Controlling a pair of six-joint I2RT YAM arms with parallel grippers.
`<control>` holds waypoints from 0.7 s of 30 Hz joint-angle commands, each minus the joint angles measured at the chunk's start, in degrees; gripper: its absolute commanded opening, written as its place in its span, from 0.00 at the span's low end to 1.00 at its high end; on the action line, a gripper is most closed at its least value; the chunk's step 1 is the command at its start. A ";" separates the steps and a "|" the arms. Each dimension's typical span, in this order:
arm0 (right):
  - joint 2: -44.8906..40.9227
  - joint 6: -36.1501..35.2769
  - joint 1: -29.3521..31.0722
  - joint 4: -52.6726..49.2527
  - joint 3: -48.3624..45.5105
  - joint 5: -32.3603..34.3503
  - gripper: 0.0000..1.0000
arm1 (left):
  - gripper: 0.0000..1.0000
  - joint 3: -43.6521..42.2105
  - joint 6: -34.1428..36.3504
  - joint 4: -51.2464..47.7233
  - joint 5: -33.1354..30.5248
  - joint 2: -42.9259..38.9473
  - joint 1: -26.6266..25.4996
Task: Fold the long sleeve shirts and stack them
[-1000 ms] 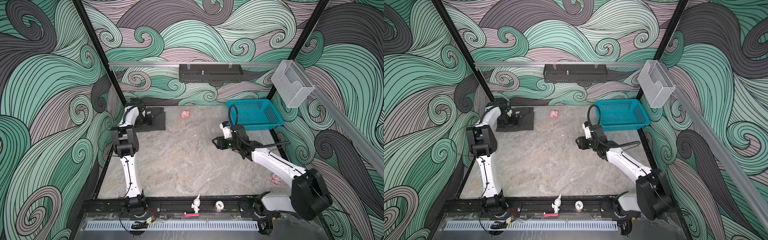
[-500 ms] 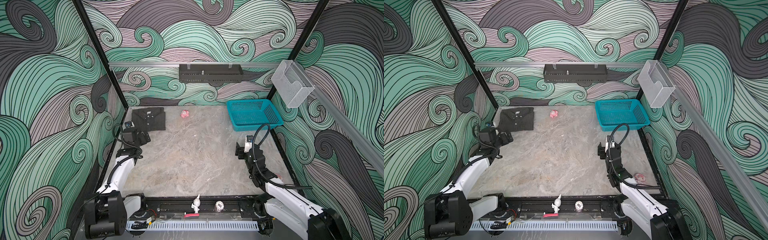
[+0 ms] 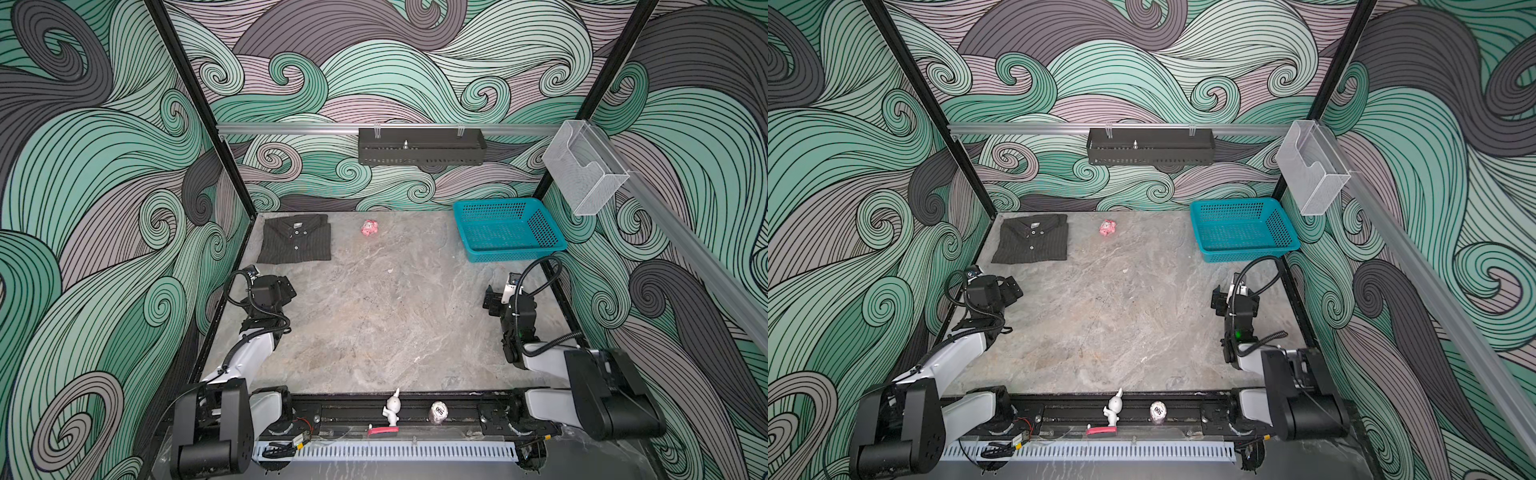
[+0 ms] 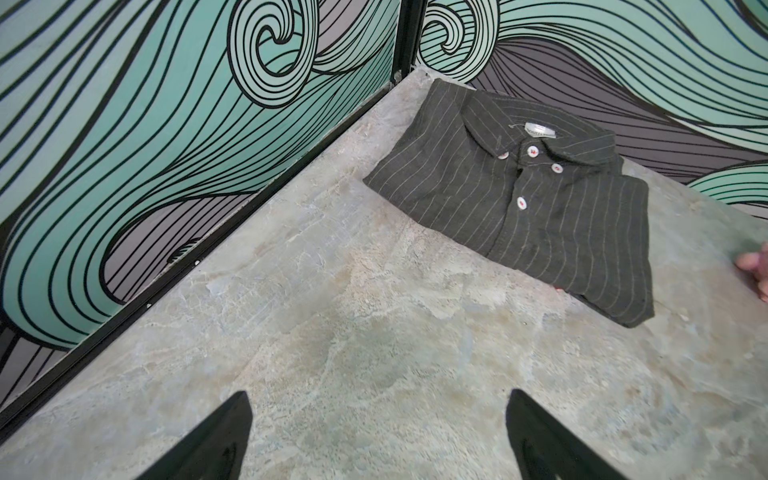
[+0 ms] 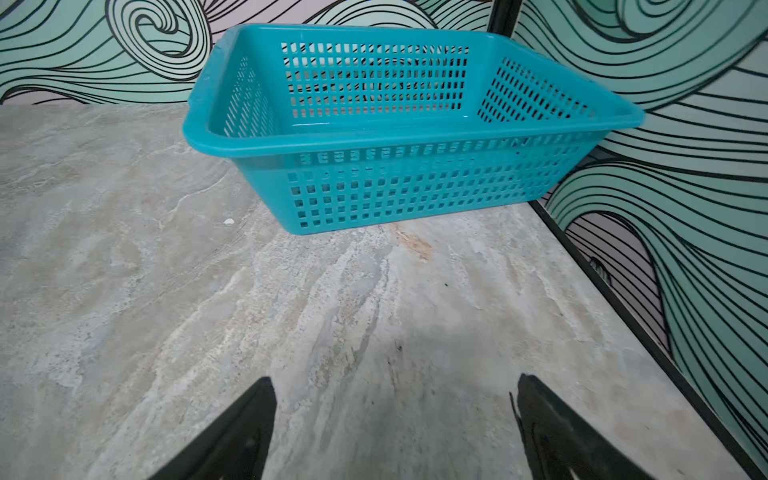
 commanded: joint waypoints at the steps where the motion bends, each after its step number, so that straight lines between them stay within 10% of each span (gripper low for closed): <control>1: 9.12 0.35 -0.74 14.23 2.42 -4.47 0.91 | 0.97 -0.84 1.32 9.44 -1.33 4.46 -0.11; 11: 8.88 0.38 -1.18 -0.23 9.65 -5.79 0.99 | 0.95 -1.91 13.20 29.70 9.51 17.46 -0.47; 21: 8.32 0.20 -1.02 -2.64 10.34 -5.62 0.99 | 0.99 0.78 14.49 26.99 7.41 20.59 -2.73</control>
